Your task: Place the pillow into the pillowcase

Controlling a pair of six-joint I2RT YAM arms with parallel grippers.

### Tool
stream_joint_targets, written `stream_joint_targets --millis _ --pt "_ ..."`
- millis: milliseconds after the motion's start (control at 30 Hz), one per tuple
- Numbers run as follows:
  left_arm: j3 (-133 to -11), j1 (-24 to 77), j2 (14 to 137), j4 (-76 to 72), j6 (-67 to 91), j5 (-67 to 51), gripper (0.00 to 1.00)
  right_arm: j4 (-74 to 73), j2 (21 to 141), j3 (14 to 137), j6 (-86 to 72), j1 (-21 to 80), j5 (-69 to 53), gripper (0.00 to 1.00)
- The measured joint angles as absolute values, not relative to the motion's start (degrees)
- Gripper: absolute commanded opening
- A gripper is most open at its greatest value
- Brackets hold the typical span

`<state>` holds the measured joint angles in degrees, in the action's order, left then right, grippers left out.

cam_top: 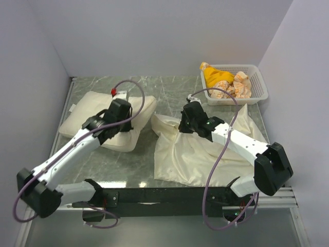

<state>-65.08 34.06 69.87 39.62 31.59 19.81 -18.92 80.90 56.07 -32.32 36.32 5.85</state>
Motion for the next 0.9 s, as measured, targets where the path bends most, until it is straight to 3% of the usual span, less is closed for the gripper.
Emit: stream_joint_targets --millis 333,700,900 --pt "-50.28 41.43 54.83 43.00 34.15 12.08 0.01 -19.18 80.97 57.67 -30.00 34.72 2.11 0.00" --pt "-48.40 48.36 62.54 40.45 37.85 11.38 0.01 -20.34 79.88 59.42 -27.94 34.74 0.32 0.00" --pt "-55.31 48.47 69.82 39.81 37.30 11.66 0.01 -21.10 73.93 55.88 -26.72 36.53 -0.71 0.00"
